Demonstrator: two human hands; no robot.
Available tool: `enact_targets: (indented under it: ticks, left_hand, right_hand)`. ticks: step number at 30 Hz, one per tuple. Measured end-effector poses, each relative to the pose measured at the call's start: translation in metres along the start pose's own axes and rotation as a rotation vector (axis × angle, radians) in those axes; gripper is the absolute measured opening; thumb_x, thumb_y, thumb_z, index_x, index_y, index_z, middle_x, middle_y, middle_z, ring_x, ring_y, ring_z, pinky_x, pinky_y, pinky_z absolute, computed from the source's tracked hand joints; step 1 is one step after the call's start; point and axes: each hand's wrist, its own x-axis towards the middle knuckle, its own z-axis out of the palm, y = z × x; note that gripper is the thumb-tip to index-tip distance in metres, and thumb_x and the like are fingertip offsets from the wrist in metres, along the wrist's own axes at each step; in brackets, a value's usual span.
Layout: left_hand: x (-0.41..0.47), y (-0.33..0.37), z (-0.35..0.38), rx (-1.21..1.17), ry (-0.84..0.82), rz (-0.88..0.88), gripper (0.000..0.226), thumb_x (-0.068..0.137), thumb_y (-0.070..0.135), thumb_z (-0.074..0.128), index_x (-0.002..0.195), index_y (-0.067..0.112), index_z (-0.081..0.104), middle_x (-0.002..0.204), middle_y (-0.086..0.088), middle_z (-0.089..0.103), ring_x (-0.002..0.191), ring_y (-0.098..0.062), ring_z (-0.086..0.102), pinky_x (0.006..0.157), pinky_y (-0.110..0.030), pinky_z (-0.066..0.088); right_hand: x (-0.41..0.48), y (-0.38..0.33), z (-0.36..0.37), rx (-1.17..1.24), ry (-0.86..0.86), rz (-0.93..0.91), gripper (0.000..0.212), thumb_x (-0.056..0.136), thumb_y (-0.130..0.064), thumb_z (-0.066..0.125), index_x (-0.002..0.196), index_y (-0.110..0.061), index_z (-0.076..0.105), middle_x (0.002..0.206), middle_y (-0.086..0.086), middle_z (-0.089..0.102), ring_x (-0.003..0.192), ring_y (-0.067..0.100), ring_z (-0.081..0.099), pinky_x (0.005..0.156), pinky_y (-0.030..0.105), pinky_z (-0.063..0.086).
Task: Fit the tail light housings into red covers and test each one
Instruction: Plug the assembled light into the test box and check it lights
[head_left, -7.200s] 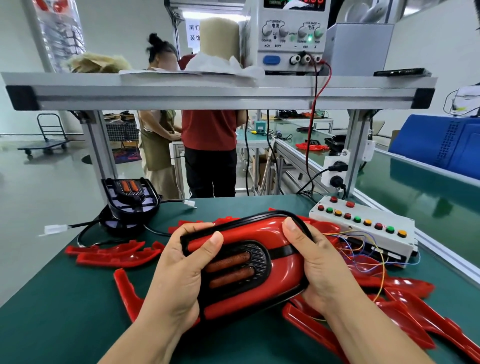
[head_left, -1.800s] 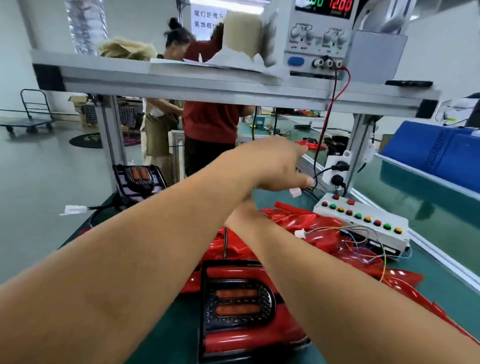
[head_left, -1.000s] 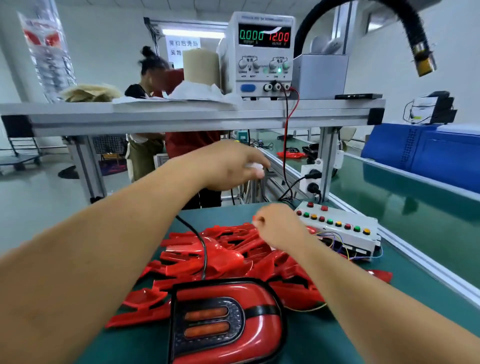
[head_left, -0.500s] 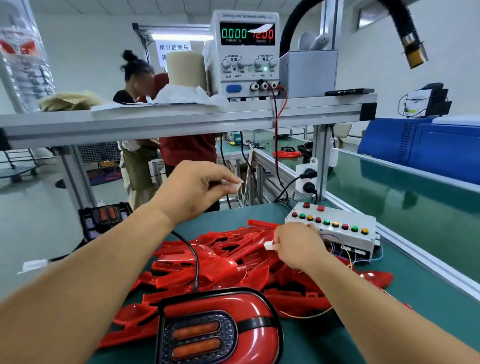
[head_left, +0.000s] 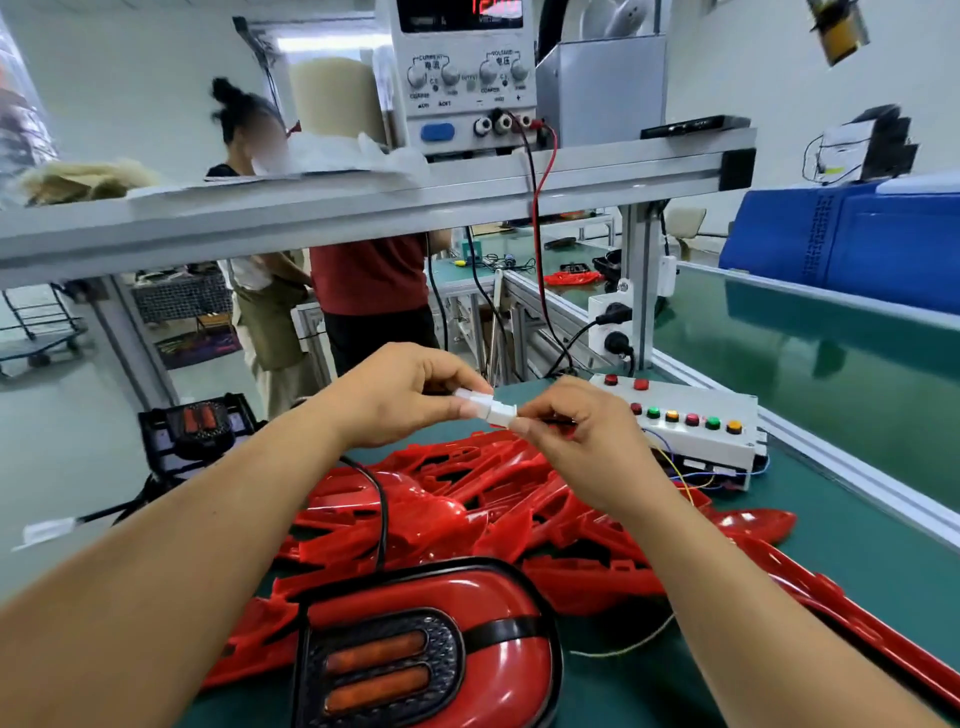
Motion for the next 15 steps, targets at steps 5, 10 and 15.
enact_targets:
  ticks: [5, 10, 15]
  left_hand:
    - [0.0055, 0.0002, 0.0038, 0.007, -0.022, -0.025, 0.018, 0.083, 0.019, 0.075, 0.101, 0.024, 0.075, 0.086, 0.005, 0.073, 0.069, 0.006, 0.058, 0.067, -0.006, 0.043]
    - [0.0085, 0.0007, 0.008, -0.027, -0.035, -0.019, 0.017, 0.083, 0.02, 0.076, 0.099, 0.026, 0.075, 0.078, 0.012, 0.071, 0.066, 0.004, 0.058, 0.063, -0.007, 0.042]
    - [0.0059, 0.0002, 0.0109, -0.154, -0.021, -0.022, 0.017, 0.082, 0.014, 0.074, 0.097, 0.024, 0.073, 0.07, 0.018, 0.067, 0.064, 0.006, 0.055, 0.063, -0.007, 0.04]
  right_hand:
    - [-0.0016, 0.0065, -0.0007, -0.059, 0.022, -0.003, 0.005, 0.084, -0.019, 0.075, 0.079, -0.021, 0.074, 0.072, -0.011, 0.056, 0.068, 0.009, 0.052, 0.057, 0.015, 0.036]
    - [-0.0013, 0.0092, -0.0061, -0.022, 0.03, 0.005, 0.01, 0.084, -0.018, 0.075, 0.078, -0.025, 0.072, 0.073, -0.013, 0.058, 0.068, 0.004, 0.052, 0.06, 0.012, 0.037]
    - [-0.0058, 0.0083, -0.0048, -0.005, 0.03, -0.009, 0.005, 0.084, -0.016, 0.075, 0.08, -0.019, 0.074, 0.072, -0.013, 0.056, 0.066, 0.003, 0.05, 0.06, 0.013, 0.036]
